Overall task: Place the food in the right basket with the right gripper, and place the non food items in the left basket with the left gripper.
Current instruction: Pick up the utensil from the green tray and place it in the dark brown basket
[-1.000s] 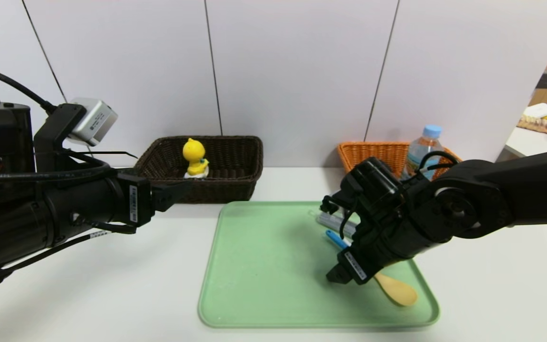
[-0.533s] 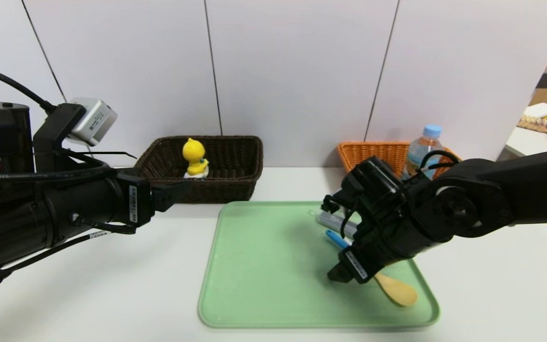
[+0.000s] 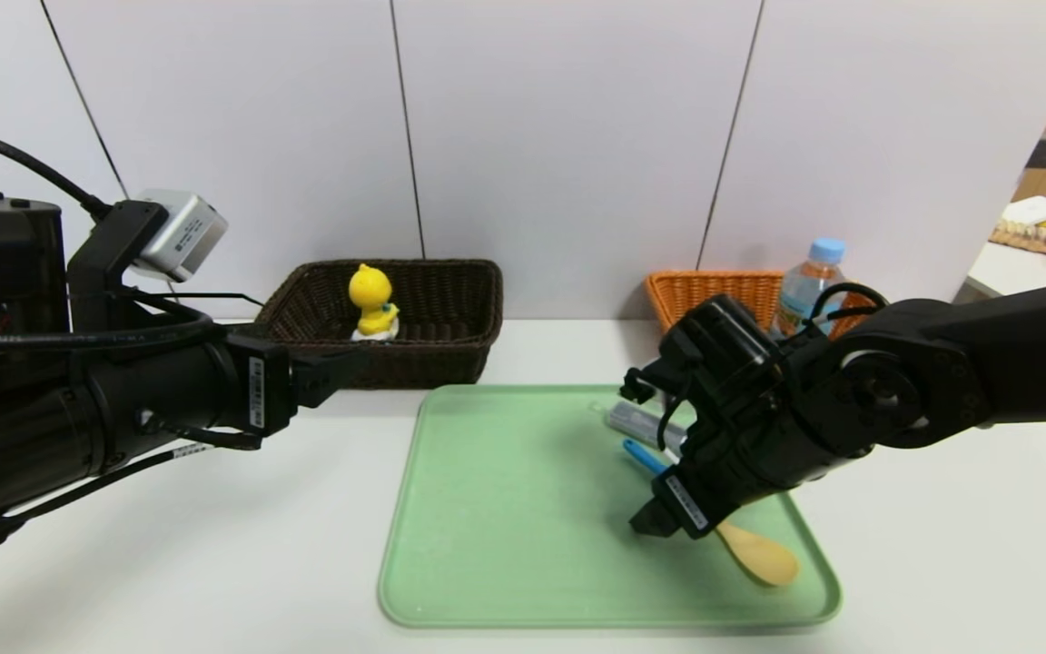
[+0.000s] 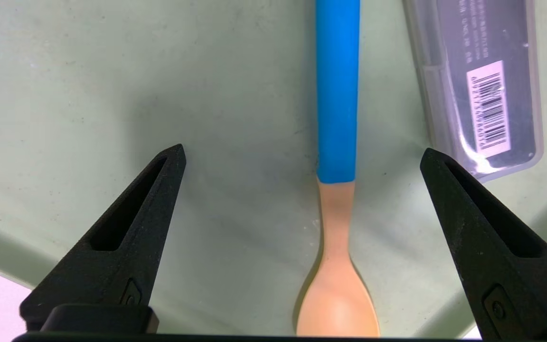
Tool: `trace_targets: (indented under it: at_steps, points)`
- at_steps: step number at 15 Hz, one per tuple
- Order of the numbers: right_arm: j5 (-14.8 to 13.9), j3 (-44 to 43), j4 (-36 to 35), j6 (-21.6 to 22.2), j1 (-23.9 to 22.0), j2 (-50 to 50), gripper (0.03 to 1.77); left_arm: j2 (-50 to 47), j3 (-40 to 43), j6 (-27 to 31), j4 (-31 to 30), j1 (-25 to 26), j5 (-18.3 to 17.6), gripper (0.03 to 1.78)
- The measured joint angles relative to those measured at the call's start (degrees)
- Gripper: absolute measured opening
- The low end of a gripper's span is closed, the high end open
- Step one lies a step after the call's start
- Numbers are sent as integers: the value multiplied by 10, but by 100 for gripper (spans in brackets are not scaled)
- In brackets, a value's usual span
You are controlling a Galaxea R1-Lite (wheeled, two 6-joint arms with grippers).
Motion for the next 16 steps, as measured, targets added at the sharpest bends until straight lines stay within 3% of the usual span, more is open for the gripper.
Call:
trace_targets:
  at_steps: [9,13,16]
  points:
    - [12,-1,-4,9,-3,8,170,3,0,0,0,0,-1,169]
    - [13,-1,-5,9,-3,11,104,3,0,-1,-2,1,-1,169]
    - [13,-1,-5,9,-3,11,76,3,0,-1,-2,1,-1,169]
